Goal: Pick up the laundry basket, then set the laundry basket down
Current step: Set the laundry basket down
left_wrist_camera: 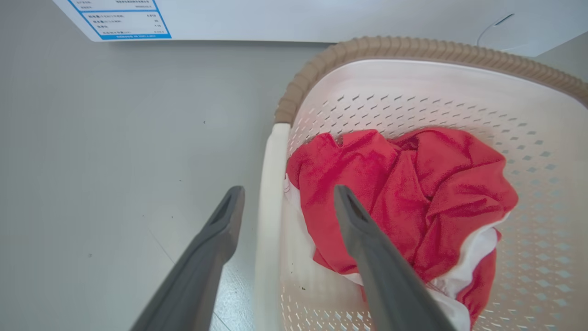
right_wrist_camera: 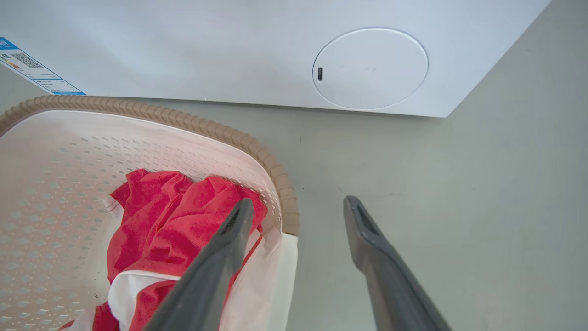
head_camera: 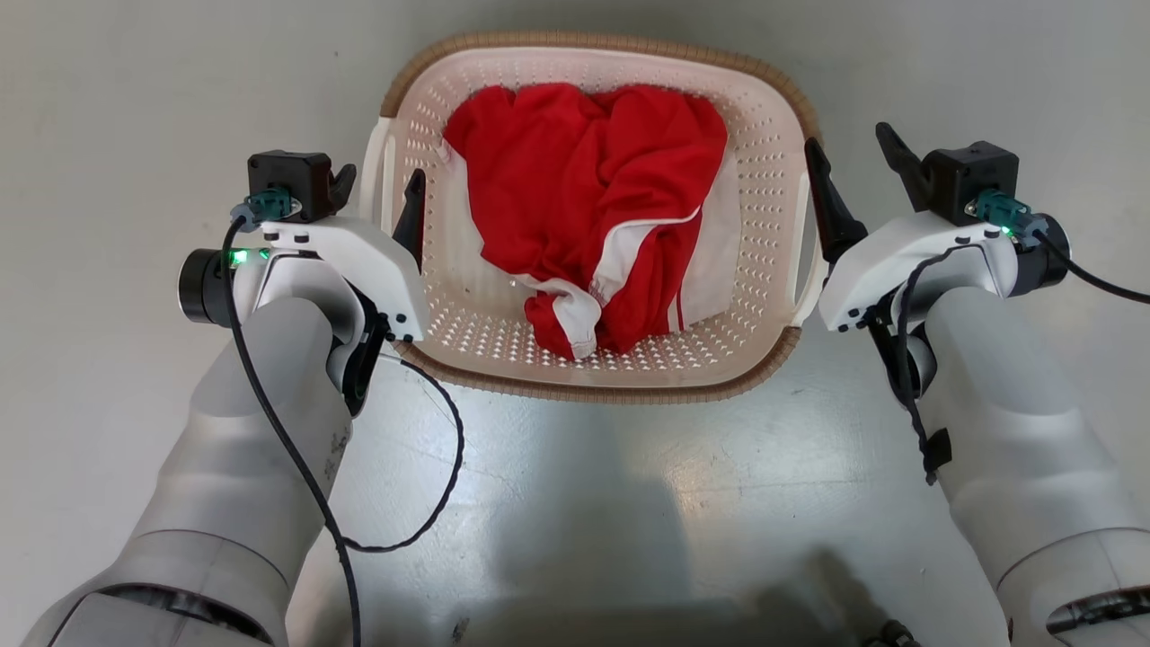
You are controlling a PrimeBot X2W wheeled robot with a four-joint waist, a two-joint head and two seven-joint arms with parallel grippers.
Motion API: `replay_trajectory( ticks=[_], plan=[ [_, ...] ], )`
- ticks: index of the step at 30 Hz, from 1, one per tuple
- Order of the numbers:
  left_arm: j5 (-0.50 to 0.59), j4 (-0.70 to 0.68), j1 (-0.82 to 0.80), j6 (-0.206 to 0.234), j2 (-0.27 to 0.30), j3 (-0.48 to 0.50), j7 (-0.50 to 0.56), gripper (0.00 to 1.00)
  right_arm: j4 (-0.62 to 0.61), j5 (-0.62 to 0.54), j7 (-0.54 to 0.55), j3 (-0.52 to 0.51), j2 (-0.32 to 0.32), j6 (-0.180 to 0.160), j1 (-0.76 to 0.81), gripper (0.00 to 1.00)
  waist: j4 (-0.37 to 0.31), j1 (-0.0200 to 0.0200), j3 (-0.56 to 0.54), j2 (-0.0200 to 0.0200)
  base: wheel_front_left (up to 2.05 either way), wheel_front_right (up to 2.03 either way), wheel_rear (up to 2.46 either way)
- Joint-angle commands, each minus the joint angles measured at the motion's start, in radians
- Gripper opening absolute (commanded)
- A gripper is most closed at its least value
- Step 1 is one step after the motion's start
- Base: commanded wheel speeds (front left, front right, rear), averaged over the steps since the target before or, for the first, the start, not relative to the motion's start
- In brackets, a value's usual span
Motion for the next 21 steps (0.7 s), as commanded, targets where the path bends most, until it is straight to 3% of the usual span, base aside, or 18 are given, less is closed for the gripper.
replay_trajectory(
  ticks=[1, 11, 21],
  plan=[
    [0.015, -0.008, 0.033, -0.002, 0.028, 0.014, -0.006, 1.00, -0.019, 0.018, -0.011, 0.028, 0.017, 0.003, 0.063, 1.00, -0.001, -0.0001, -0.029, 0.0000, 0.00, 0.00, 0.00],
    [0.024, -0.045, 0.084, -0.011, 0.026, 0.023, -0.006, 1.00, -0.035, 0.048, -0.011, 0.057, 0.017, 0.003, 0.113, 1.00, 0.003, -0.0001, -0.132, 0.0000, 0.00, 0.00, 0.00],
    [0.065, -0.238, 0.238, -0.006, 0.014, 0.086, -0.006, 1.00, -0.089, 0.035, -0.011, 0.049, 0.017, 0.003, 0.235, 1.00, 0.032, -0.0001, -0.312, 0.0000, 0.00, 0.00, 0.00]
  ],
)
